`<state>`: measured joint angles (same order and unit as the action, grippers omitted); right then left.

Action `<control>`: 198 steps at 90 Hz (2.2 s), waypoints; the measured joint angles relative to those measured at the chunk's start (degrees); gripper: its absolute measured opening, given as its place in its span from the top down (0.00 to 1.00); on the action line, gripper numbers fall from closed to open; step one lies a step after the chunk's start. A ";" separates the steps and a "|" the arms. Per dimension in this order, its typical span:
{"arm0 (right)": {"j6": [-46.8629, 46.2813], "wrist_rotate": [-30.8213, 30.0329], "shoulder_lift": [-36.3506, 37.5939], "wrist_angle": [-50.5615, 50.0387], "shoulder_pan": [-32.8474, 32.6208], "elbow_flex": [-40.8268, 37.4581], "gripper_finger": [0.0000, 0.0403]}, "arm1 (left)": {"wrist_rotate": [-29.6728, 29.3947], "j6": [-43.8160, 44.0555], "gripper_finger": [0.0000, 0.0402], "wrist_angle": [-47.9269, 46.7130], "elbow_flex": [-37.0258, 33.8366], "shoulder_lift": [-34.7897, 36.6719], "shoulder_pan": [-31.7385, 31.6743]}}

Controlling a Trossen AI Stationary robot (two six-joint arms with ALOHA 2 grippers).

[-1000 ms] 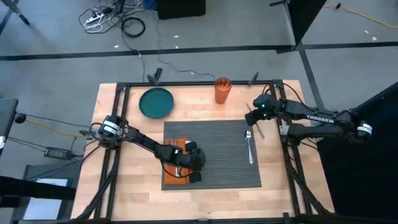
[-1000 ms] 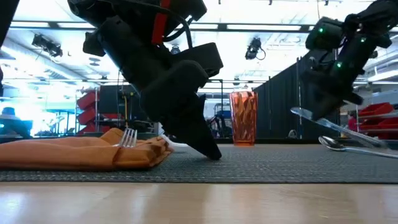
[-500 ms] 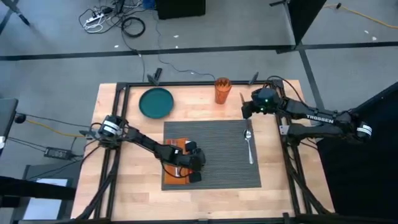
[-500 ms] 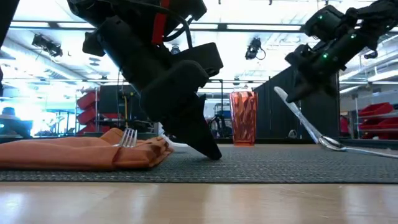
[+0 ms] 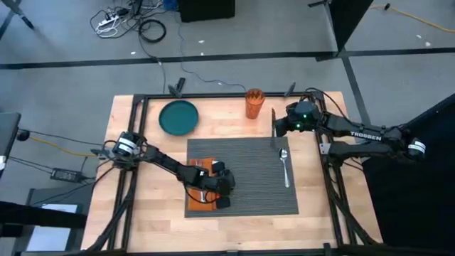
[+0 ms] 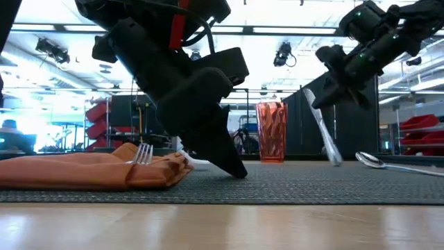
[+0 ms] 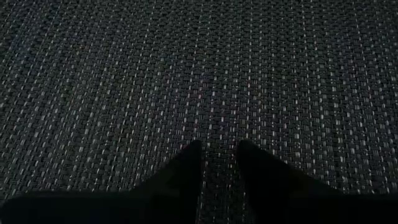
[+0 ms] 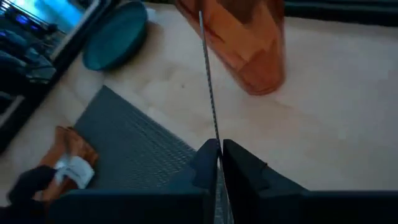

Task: Set table place
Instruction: Put the silver table knife to the left of the silver spoon on the black table placemat

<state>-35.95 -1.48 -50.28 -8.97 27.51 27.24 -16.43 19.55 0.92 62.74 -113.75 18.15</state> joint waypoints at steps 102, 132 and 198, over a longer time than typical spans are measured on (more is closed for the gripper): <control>-14.06 -15.20 -10.94 -4.34 -27.80 0.00 1.00 | -2.40 -4.62 0.77 15.69 0.03 -0.04 -1.18; -1.86 -7.05 -15.06 -4.18 -20.14 -0.02 1.00 | -0.86 -10.22 0.77 11.61 10.75 -1.18 -8.78; 5.79 -0.58 -28.62 5.81 -10.76 0.05 0.65 | 5.66 -10.23 0.77 16.67 14.61 -11.54 -15.57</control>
<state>-30.15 -2.07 -78.90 -3.16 16.75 27.29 -10.77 9.32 17.59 77.35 -125.29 2.58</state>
